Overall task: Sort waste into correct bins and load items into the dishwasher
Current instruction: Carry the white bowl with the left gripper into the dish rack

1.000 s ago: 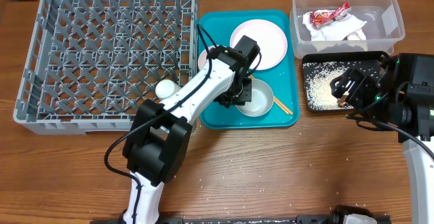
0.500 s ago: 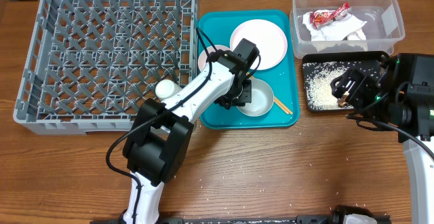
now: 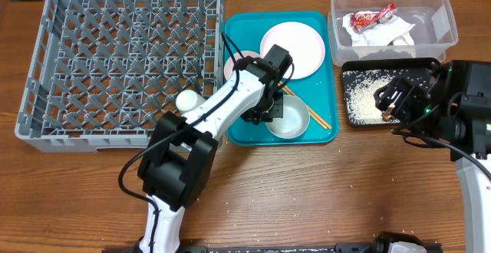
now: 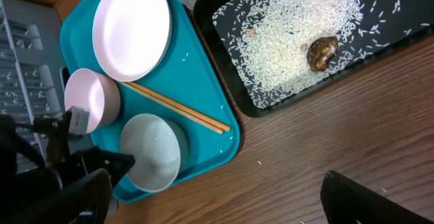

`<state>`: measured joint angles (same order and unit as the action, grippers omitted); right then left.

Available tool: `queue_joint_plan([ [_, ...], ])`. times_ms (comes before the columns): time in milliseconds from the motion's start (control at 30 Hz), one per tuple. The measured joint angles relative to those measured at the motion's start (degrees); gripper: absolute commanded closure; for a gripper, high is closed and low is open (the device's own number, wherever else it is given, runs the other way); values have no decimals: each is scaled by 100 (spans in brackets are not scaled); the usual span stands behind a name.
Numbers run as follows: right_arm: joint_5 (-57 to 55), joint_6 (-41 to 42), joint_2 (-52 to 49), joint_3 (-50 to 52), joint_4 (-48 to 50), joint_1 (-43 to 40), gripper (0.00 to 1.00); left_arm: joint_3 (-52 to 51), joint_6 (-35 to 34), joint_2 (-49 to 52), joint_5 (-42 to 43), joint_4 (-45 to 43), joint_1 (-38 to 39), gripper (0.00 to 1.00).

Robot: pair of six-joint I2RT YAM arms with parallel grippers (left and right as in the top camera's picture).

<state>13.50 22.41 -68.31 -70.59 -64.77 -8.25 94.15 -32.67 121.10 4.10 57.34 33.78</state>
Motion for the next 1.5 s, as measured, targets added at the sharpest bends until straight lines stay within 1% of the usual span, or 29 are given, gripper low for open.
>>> queue_joint_plan([
  [133,0,0,0,0,0,-2,0,74,181,-520,-192,275,0,96],
  [200,2,0,0,0,-2,-2,0,140,326,-986,-570,321,0,96],
  [267,4,-2,0,0,-2,-2,0,262,474,-1766,-1491,389,0,96],
  [300,2,2,0,0,0,-2,0,297,492,-1974,-1845,415,0,96],
  [367,0,2,0,0,0,-2,0,372,577,-2452,-2966,485,0,96],
  [433,2,2,0,0,2,-2,0,422,651,-2680,-3974,501,-13,96],
  [567,2,0,0,0,0,-2,0,442,761,-2594,-5617,507,-111,96],
  [633,0,2,0,0,-2,-2,0,442,782,-2393,-6304,479,-219,96],
  [733,0,0,0,0,-2,-2,0,442,782,-2017,-7088,413,-433,96],
  [933,0,0,0,0,0,0,0,439,789,-1290,-8081,173,-833,96],
  [1067,2,-2,0,0,0,-2,0,439,807,-824,-8496,131,-935,96],
  [1333,2,2,0,0,0,-2,0,439,826,-76,-8741,114,-940,96],
  [1500,2,0,0,0,2,-2,0,437,826,92,-8752,116,-909,96],
])
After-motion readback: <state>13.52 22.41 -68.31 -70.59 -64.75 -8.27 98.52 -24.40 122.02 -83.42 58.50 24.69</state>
